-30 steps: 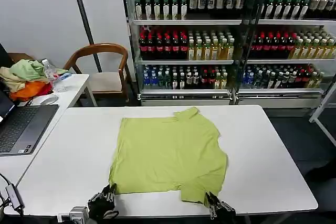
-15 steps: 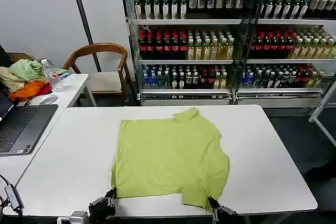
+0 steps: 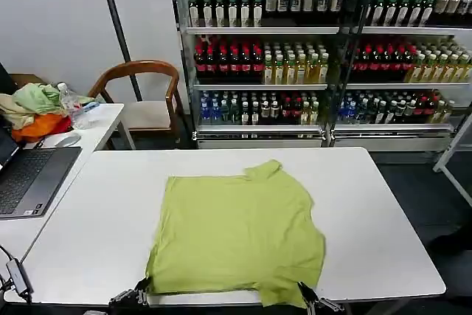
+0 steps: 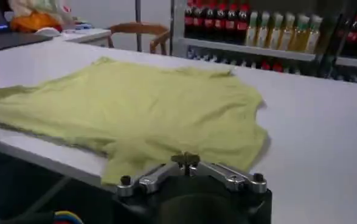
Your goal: Fold and organize the clothes.
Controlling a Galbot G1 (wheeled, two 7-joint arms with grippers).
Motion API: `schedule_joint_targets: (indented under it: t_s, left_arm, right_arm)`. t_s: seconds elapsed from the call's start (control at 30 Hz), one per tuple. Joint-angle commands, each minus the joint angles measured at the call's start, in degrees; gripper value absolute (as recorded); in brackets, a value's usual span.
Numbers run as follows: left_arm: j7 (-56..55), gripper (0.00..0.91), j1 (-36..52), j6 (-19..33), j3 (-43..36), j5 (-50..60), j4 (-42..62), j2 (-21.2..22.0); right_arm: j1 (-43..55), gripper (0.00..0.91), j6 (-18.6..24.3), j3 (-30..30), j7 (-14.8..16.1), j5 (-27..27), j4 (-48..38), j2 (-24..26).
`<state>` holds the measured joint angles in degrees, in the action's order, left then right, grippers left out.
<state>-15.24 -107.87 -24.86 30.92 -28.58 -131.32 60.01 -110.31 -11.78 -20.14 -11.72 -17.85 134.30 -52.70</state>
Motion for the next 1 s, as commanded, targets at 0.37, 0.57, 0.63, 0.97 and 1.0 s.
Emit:
schedule_joint_targets:
  t_s: [0.37,0.57,0.63,0.97,1.0]
  left_arm:
    - [2.28,0.040,15.28,1.90,-1.41,-5.51,6.75,-0.83]
    - [4.13,0.040,20.94,3.47,-3.58,-7.05,11.67,-1.58]
    - [4.66,0.040,22.78,3.70,-4.34,-7.44,13.33,-1.65]
    - [5.94,0.040,29.74,4.62,-7.73,-7.95,20.70,-2.16]
    - [6.03,0.040,30.22,4.72,-8.00,-7.95,21.25,-2.30]
  right_arm:
    - [15.26,0.000,-1.58,0.08,0.33,-3.90,-4.66,-1.40]
    - [23.71,0.000,-3.58,2.75,0.58,-5.67,-9.58,-2.71]
    - [26.53,0.000,-4.24,3.93,0.68,-5.70,-11.54,-3.42]
    - [33.45,0.000,-5.02,6.76,0.70,-5.16,-18.37,-5.32]
    - [33.77,0.000,-5.04,6.84,0.71,-5.07,-18.68,-5.40]
